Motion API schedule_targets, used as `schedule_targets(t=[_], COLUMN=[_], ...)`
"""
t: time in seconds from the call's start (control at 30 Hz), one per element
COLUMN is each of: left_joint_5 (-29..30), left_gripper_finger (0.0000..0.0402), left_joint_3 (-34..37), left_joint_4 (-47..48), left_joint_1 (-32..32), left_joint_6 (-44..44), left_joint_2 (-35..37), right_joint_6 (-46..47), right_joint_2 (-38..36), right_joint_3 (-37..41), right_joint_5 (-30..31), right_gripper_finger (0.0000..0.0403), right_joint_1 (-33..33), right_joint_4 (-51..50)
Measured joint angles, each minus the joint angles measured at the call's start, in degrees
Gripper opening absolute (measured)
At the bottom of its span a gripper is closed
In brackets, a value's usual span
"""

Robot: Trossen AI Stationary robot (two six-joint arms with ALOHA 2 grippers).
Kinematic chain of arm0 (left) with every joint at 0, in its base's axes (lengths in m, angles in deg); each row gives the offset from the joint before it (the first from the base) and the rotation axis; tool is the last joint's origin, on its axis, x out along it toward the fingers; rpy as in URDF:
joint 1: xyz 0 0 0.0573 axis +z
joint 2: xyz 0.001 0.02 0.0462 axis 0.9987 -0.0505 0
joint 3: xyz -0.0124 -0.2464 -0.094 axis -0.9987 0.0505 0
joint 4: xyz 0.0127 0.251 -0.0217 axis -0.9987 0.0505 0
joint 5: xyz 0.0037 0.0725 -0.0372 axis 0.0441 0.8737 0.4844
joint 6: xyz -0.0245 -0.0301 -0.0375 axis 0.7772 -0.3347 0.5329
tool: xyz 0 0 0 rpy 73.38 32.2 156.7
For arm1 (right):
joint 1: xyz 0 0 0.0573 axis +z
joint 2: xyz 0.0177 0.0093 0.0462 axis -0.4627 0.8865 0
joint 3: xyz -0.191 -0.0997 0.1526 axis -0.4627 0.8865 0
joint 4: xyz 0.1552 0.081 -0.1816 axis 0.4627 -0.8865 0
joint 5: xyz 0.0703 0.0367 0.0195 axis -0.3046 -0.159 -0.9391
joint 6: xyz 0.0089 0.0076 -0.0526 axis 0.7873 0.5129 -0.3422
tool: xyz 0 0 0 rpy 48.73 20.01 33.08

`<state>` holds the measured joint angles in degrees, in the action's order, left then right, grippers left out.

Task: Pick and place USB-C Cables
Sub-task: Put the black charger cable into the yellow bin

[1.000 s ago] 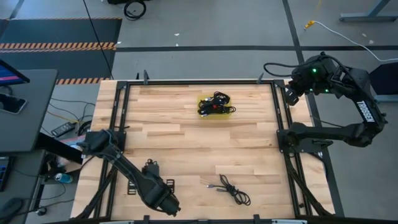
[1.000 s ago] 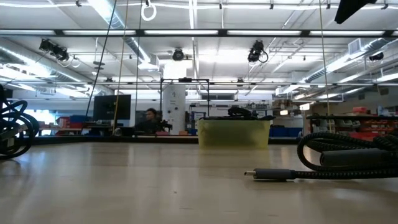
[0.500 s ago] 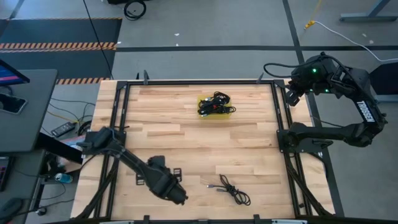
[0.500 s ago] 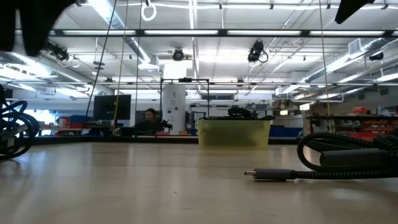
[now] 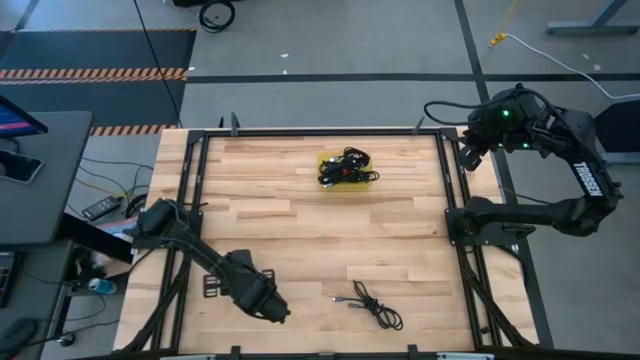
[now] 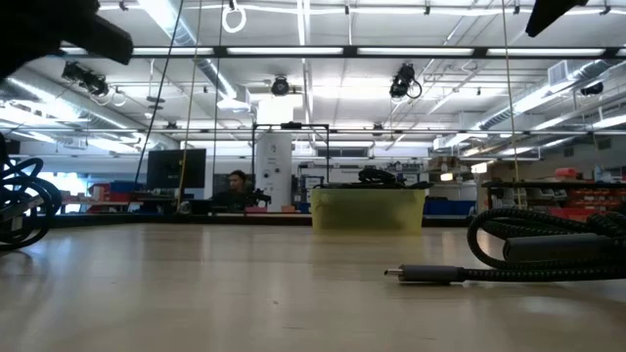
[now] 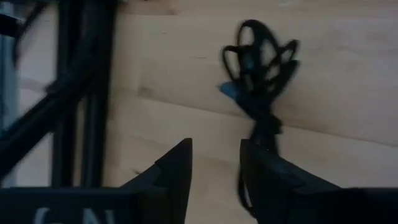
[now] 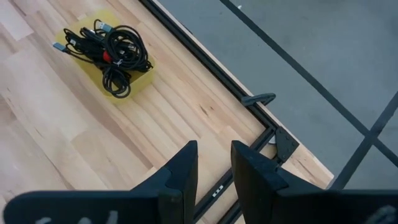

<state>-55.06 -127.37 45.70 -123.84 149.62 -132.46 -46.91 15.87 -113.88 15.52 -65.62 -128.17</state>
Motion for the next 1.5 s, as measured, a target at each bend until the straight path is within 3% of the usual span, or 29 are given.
schedule_targets(t=[0.4,1.5], left_joint_5=[1.83,3.64], left_gripper_finger=[0.0231,0.0230], left_joint_3=[0.09,0.13], left_joint_4=[-2.80,-7.50], left_joint_1=[0.09,1.27], left_joint_6=[-0.37,-0.62], left_joint_2=[-0.03,-11.37], right_joint_6=[0.07,-0.07], right_joint_2=[0.01,0.02], right_joint_3=[0.00,0.00], right_joint_5=[0.00,-0.02], right_gripper_finger=[0.0102,0.0102], right_joint_1=[0.00,0.00], right_joint_4=[0.28,0.48])
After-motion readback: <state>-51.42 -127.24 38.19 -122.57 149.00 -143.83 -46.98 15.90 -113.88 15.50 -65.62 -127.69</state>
